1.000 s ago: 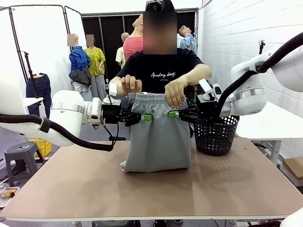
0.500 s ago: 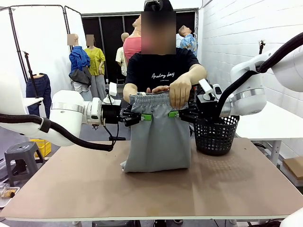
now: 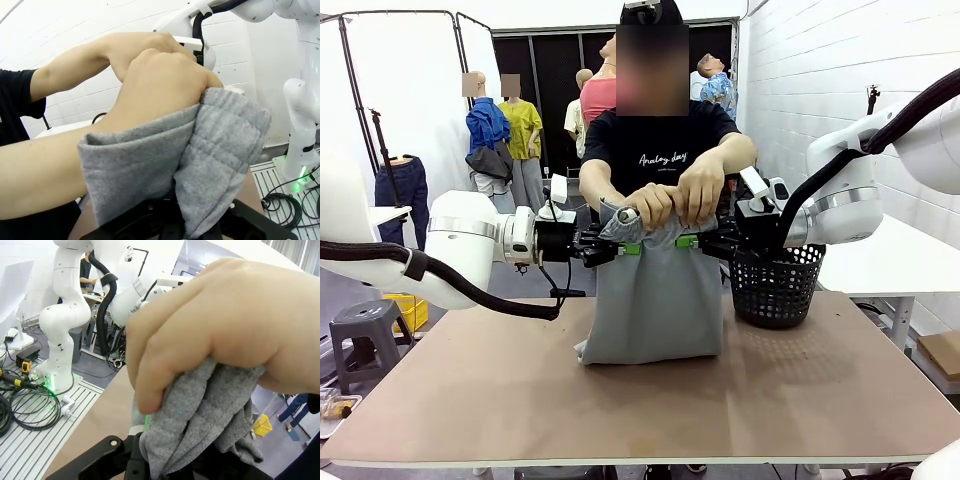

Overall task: Fold the training pants.
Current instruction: Release the ends of the Training pants and then grab the overlapped ends.

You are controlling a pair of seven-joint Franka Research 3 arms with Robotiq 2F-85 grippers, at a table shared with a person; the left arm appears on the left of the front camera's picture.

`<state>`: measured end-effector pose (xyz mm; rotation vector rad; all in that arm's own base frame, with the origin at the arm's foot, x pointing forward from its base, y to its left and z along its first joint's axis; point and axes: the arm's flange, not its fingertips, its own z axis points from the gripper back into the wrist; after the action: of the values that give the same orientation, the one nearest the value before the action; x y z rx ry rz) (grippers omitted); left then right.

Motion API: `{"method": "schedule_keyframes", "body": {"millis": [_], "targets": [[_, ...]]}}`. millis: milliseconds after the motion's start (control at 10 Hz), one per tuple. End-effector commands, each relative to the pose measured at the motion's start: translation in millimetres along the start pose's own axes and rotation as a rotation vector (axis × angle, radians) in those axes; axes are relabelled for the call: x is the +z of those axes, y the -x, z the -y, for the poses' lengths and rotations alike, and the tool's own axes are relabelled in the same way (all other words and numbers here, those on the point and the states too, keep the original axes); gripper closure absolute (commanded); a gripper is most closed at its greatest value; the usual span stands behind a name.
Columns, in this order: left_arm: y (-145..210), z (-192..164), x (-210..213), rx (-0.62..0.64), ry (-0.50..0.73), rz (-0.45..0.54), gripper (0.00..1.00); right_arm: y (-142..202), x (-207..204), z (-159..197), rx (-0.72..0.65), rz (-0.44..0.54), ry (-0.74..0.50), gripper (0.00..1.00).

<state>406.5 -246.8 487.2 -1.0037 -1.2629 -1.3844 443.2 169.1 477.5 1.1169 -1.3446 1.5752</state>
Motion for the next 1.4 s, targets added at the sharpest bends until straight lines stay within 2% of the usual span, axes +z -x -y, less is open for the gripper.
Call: {"method": "schedule_keyframes", "body": {"millis": [0, 1300], "targets": [[-3.0, 0.1, 0.2, -0.008, -0.008, 0.004, 1.00, 0.4, -1.0, -3.1, 0.009, 0.014, -0.010, 1.00], [-3.0, 0.1, 0.2, -0.008, -0.008, 0.004, 1.00, 0.4, -1.0, -3.1, 0.009, 0.014, -0.010, 1.00]]}}
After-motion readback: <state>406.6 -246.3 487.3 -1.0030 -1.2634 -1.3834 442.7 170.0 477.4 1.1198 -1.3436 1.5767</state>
